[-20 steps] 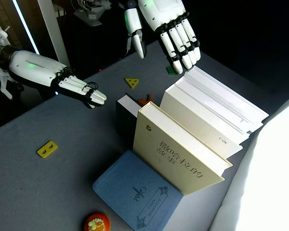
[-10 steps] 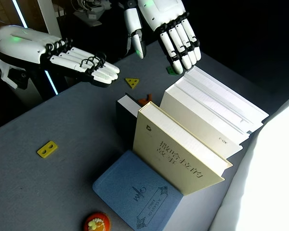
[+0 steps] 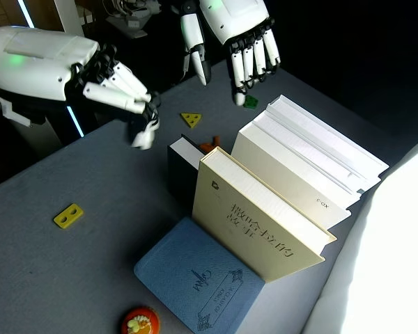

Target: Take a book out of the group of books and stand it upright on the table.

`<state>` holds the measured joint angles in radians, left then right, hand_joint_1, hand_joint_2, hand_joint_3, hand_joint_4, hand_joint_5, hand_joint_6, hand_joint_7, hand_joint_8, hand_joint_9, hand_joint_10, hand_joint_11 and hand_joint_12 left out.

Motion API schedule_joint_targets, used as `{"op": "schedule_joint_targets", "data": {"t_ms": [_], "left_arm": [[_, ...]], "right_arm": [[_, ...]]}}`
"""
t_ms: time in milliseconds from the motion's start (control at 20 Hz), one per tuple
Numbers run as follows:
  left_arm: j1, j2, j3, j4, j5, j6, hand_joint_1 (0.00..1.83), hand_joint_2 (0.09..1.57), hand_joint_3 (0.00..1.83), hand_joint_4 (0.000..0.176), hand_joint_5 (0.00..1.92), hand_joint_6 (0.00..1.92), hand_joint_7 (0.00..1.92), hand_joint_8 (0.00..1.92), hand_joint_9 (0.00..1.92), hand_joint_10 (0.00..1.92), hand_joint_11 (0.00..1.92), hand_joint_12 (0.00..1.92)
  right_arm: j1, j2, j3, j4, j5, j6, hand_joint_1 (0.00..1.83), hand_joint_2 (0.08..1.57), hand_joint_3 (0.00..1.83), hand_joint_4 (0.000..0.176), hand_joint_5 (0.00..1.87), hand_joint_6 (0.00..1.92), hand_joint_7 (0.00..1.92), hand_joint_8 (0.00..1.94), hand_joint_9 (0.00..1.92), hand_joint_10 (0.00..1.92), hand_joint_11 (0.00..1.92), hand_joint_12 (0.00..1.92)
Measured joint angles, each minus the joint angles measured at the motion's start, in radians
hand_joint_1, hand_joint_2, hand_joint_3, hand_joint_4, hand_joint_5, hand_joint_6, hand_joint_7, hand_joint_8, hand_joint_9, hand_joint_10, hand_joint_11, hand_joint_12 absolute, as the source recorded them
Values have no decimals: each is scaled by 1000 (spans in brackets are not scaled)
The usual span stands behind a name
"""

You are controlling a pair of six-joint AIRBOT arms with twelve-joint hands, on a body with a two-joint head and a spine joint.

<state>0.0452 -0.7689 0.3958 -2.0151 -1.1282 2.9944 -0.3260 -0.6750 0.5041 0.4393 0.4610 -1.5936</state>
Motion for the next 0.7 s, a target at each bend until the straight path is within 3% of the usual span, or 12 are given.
{"op": "schedule_joint_targets", "data": {"t_ms": [100,150,500,600,700], "left_arm": [[-4,0,0,3,-4,0,144,1429,3,0,721,984,890,1252,764,1528,516,1839],[-4,0,0,2,-5,0,149,1431,2,0,724,1146,893,1399,753,1657,495,1905],[-6,0,0,2,-8,0,190,1424,0,0,736,1397,913,1534,795,1775,588,1921],[-6,0,0,2,-8,0,157,1439,2,0,728,1515,888,1642,784,1865,610,1921],[-8,0,-6,2,-11,0,140,1442,0,0,688,1440,867,1654,766,1854,602,1921]], "right_arm": [[11,0,9,-6,-18,21,113,1233,0,0,797,1446,978,1188,787,1603,480,1919],[11,0,10,-6,-22,21,96,1228,0,0,819,1494,969,1302,790,1688,494,1921],[11,0,9,-7,-33,22,46,1244,3,0,840,1570,979,1462,830,1846,583,1921],[11,0,9,-7,-33,23,76,1233,0,0,833,1568,988,1466,834,1811,548,1921],[12,0,9,-7,-33,23,43,1240,1,0,834,1598,993,1533,842,1863,543,1921]]}}
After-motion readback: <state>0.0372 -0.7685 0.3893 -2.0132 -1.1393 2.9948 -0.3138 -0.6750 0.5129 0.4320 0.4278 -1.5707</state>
